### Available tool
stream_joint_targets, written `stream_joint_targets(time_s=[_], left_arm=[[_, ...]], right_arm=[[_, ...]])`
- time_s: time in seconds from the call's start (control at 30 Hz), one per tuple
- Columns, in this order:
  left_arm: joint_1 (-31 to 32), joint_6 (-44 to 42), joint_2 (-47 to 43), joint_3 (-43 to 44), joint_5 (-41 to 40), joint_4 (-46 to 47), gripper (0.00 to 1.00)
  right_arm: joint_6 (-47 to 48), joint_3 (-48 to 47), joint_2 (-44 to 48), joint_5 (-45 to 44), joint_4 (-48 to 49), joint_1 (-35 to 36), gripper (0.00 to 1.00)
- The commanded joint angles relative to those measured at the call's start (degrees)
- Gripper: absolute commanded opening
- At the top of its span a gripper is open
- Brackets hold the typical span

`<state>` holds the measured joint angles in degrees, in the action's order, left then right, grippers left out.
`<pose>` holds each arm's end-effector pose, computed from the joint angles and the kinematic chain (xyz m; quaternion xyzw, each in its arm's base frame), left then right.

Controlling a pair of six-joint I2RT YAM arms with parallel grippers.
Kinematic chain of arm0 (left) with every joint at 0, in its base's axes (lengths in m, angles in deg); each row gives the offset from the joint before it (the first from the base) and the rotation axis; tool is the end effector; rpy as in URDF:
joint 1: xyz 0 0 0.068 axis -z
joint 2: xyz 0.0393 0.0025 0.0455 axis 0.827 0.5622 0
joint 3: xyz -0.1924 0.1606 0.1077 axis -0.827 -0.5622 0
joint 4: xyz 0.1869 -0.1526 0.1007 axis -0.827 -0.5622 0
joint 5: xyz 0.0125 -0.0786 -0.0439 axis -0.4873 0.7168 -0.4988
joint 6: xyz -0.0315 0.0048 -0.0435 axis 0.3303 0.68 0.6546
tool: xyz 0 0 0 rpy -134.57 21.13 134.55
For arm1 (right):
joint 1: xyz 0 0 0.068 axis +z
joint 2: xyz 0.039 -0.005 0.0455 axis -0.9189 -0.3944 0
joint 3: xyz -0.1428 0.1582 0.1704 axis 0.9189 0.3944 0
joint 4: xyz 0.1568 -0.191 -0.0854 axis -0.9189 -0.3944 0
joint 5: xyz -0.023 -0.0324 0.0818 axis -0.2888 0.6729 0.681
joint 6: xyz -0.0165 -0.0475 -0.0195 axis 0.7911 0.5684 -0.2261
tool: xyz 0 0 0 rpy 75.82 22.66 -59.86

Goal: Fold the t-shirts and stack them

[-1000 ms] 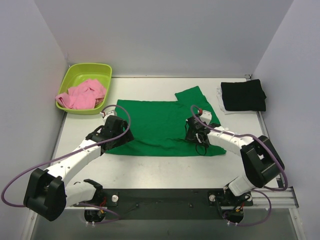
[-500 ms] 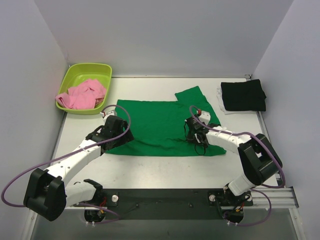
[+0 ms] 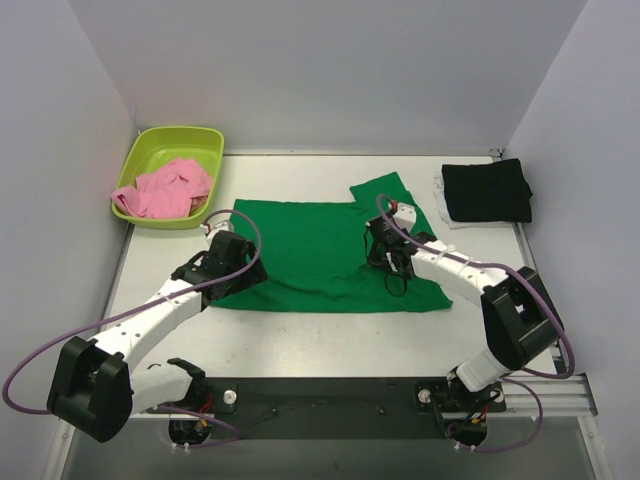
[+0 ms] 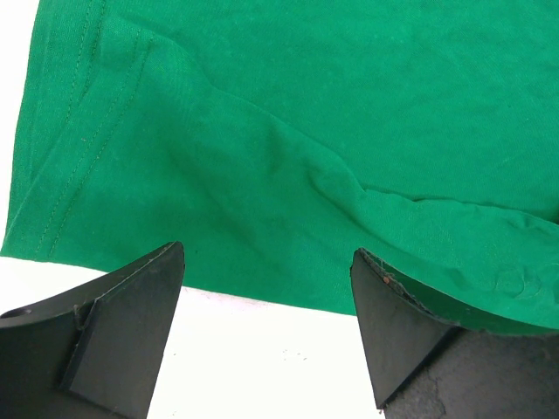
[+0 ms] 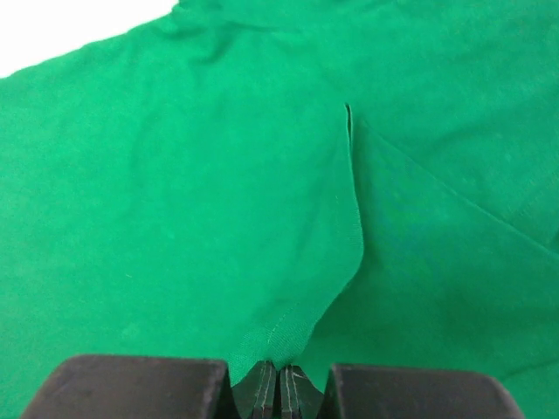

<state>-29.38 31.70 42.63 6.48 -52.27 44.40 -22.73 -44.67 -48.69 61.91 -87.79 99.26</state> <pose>0.2083 -0.0957 0.2152 -0.1797 0.9237 -0.1128 0.3191 0.2760 0.1682 0.1989 0.1242 0.9116 0.1728 0.3517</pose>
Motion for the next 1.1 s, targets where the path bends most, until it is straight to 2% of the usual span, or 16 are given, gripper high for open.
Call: stream_joint_targets(time_s=[0.0,0.2,0.3,0.33,0.4,0.43,0.5,0.53,0.67,0.87,1.07], left_arm=[[-0.4,-0.57,-0.1,0.8,0.15,2.6,0.86],[-0.49,-0.92,0.25,0.71,-0.11,2.6,0.87],[-0.57,-1.01,0.52,0.71,-0.03,2.69,0.86],[-0.66,-1.09,0.61,0.71,-0.03,2.78,0.86],[-0.66,-1.27,0.61,0.71,0.15,2.69,0.87],[-0.75,-1.36,0.69,0.62,0.06,2.51,0.86],[-0.84,-1.62,0.43,0.71,-0.29,2.16,0.86],[-0.92,-1.71,0.0,0.62,-0.55,2.07,0.87],[-1.19,-1.8,-0.8,0.79,-0.56,1.99,0.87],[-1.28,-2.06,-1.06,1.32,-0.12,1.9,0.87],[-1.54,-2.59,2.79,3.43,1.38,2.78,0.91]], right_arm=[[1.86,-5.11,-2.08,-1.23,-2.25,0.64,0.0],[3.36,-11.26,-8.4,-0.26,-1.2,0.91,0.0],[4.85,-13.99,-12.97,1.57,1.52,0.91,0.09],[5.12,-14.6,-13.85,3.06,2.49,0.82,0.25],[5.73,-15.05,-15.27,3.87,4.6,1.0,0.43],[6.08,-14.79,-15.18,3.87,5.74,0.91,0.63],[7.22,-13.56,-13.34,2.73,8.28,0.91,0.81],[7.84,-13.03,-12.29,1.59,8.65,0.91,0.99],[10.83,-8.64,-2.82,-4.72,10.06,1.0,1.0],[12.5,-0.65,10.28,-7.03,7.78,1.0,1.0],[9.61,8.66,16.8,-9.4,4.35,0.91,1.0]])
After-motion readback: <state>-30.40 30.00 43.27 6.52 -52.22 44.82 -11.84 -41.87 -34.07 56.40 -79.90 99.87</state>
